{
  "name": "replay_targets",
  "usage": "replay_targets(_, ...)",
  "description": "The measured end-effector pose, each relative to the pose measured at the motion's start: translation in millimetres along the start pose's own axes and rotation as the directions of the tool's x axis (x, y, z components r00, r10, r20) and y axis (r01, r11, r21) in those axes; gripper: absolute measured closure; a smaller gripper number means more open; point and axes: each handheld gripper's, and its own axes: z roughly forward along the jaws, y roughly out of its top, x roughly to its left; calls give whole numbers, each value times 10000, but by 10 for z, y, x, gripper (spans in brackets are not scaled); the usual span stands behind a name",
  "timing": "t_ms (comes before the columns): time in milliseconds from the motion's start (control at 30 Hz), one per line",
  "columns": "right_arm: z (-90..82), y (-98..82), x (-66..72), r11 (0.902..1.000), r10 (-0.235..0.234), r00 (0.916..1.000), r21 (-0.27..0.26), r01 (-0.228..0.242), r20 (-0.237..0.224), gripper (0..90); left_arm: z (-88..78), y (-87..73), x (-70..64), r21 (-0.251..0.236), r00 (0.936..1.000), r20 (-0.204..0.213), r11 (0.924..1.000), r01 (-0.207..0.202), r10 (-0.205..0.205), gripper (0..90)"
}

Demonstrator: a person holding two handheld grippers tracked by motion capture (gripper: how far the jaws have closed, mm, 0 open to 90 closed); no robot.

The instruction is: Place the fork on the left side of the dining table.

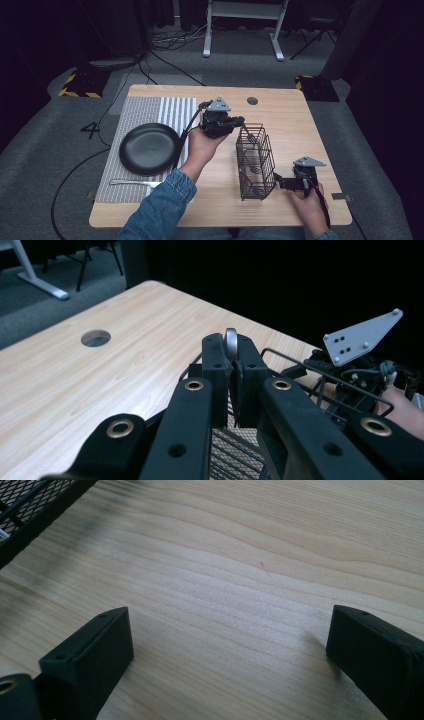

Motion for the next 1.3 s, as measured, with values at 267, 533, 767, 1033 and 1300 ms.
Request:
replay_targets(267, 0, 0, 0, 10000, 2, 10000, 0, -2, 1, 47, -199, 152, -49, -249, 9999, 92, 9997, -77, 80, 865)
replay_targets(533, 0, 0, 0, 10000, 0, 10000, 2, 0, 1, 47, -405, 267, -60, -497, 10000, 71, 9988, 2, 1, 865)
replay_targets(767, 0, 0, 0, 10000, -1, 10000, 1, 1, 0, 47, -567, 312, -2, -726, 9999, -6, 9973, 115, -116, 865)
replay_targets(1033, 0, 0, 0, 10000, 0, 10000, 1, 0, 1, 47, -744, 330, 122, -993, 9991, -270, 9946, 308, -337, 865)
replay_targets(1300, 0, 0, 0, 10000, 1, 10000, 1, -1, 0, 47, -892, 314, 289, -1168, 9957, -723, 9919, 494, -581, 864)
